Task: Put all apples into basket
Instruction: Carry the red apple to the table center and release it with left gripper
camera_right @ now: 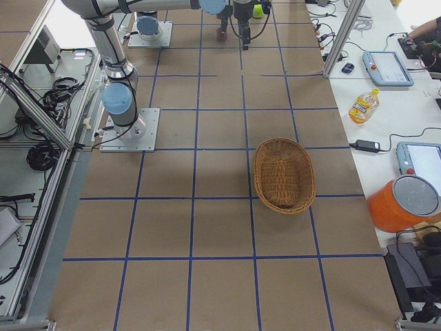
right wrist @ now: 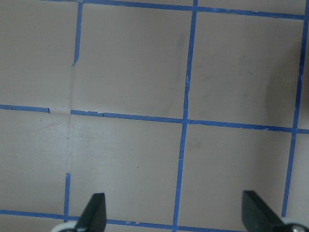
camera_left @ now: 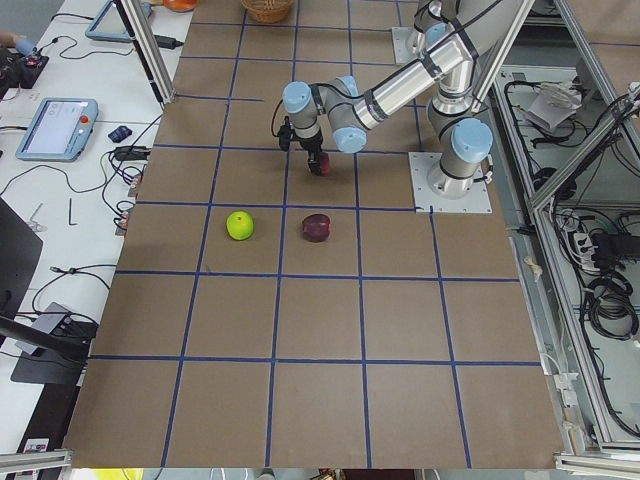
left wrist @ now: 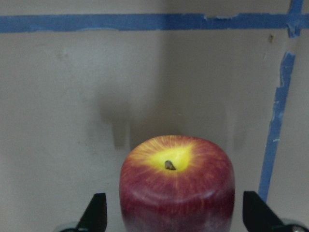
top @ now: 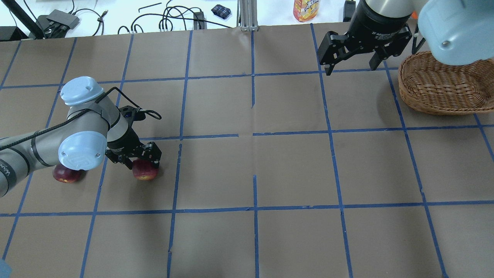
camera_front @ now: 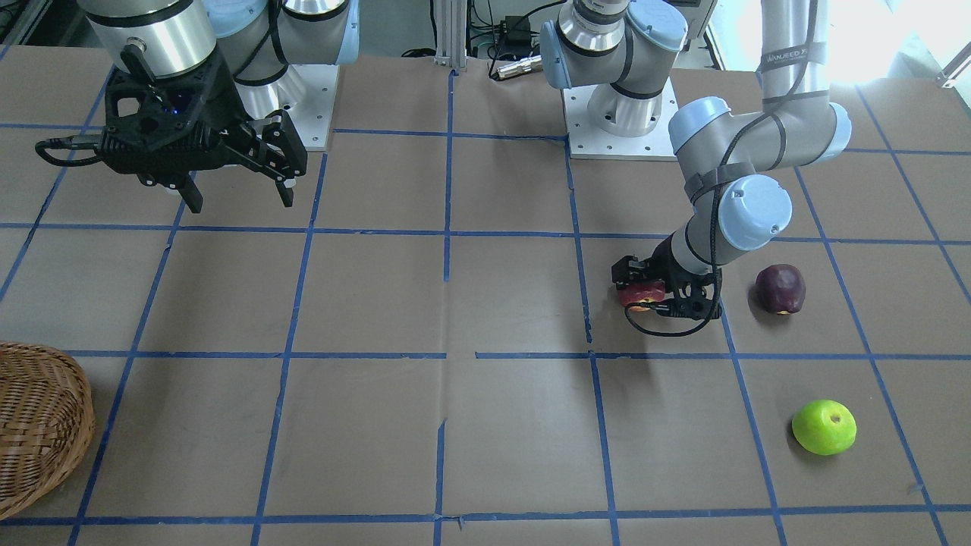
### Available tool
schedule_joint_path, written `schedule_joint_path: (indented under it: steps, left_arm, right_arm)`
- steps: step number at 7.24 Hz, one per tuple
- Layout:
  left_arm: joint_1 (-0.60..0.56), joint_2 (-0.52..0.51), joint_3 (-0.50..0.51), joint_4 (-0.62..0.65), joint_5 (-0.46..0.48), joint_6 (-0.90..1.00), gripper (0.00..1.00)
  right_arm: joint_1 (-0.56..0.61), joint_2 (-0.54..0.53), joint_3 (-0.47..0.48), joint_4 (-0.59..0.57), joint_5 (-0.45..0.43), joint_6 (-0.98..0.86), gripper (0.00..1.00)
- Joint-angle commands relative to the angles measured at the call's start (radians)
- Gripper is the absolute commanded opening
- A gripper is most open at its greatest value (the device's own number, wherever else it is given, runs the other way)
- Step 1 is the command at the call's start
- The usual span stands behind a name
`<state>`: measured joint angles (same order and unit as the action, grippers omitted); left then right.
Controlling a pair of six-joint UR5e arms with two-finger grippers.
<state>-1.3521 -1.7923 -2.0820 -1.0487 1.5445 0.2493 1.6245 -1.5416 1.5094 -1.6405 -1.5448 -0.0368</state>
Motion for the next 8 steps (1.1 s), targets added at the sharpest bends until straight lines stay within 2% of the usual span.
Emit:
schedule_joint_path:
  steps: [1,2,3,4,5,7,8]
  left_arm:
    - [-0.051,0.034,0.06,-0.011,-0.007,-0.055,0.0]
    - [-0.159,0.031,0.095,-0.016,-0.071,-0.112,0.0]
    - [-0.311,0.002,0.138,0.018,-0.151,-0.325,0.0]
    - [-0.458,-0.06,0.213,0.089,-0.168,-0.4,0.0]
    - [-0.549,-0.135,0.303,0.102,-0.168,-0.489,0.0]
    - [-0.608,-0.258,0.378,0.168,-0.165,-0.56,0.0]
    - [-0.614,-0.303,0.376,0.282,-0.168,-0.571,0.52]
  right_arm:
    - [0.0,0.0,0.0,0.001,0.0,0.0,1.0]
    - [0.0,0.0,0.0,-0.001,0.0,0.0,1.0]
    - [0.0,0.0,0.0,0.001,0.0,0.0,1.0]
    - [0.0,0.0,0.0,0.001,0.0,0.0,1.0]
    - [0.0,0.0,0.0,-0.001,0.0,0.0,1.0]
    - [0.0,0.0,0.0,0.001,0.0,0.0,1.0]
    - [0.0,0.0,0.0,0.001,-0.001,0.0,1.0]
